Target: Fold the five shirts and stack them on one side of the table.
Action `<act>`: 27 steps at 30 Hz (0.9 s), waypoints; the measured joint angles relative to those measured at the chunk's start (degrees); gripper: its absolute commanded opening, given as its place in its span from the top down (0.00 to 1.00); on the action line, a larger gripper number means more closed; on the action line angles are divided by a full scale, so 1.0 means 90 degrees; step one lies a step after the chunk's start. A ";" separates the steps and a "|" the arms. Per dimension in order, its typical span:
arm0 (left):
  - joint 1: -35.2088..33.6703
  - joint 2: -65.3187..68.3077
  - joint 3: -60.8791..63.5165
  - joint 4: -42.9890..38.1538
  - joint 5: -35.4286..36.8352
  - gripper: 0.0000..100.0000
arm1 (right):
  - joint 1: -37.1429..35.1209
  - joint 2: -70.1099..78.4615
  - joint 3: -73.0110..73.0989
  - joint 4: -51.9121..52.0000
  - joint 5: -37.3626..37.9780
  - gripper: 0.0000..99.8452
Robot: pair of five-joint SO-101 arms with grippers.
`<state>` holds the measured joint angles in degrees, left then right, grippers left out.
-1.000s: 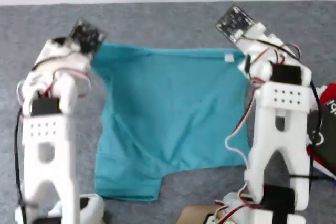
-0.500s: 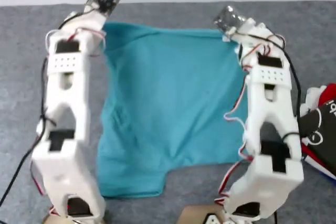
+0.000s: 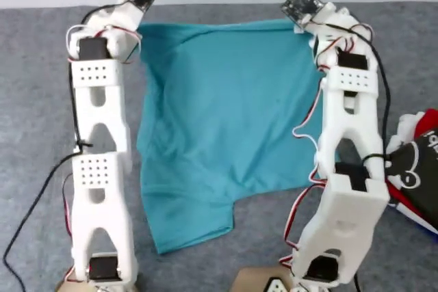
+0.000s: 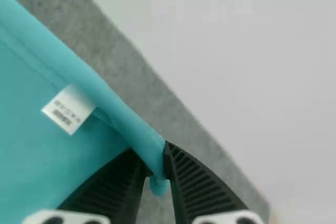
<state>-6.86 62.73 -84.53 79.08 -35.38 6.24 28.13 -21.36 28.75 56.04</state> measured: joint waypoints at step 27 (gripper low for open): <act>0.1182 -0.4650 0.6271 0.2217 -0.1827 1.00 | 0.0654 -0.0020 -0.0039 0.4405 0.0625 0.99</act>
<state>3.78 20.88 -28.09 99.03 -51.82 12.13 27.96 -21.71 68.40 61.67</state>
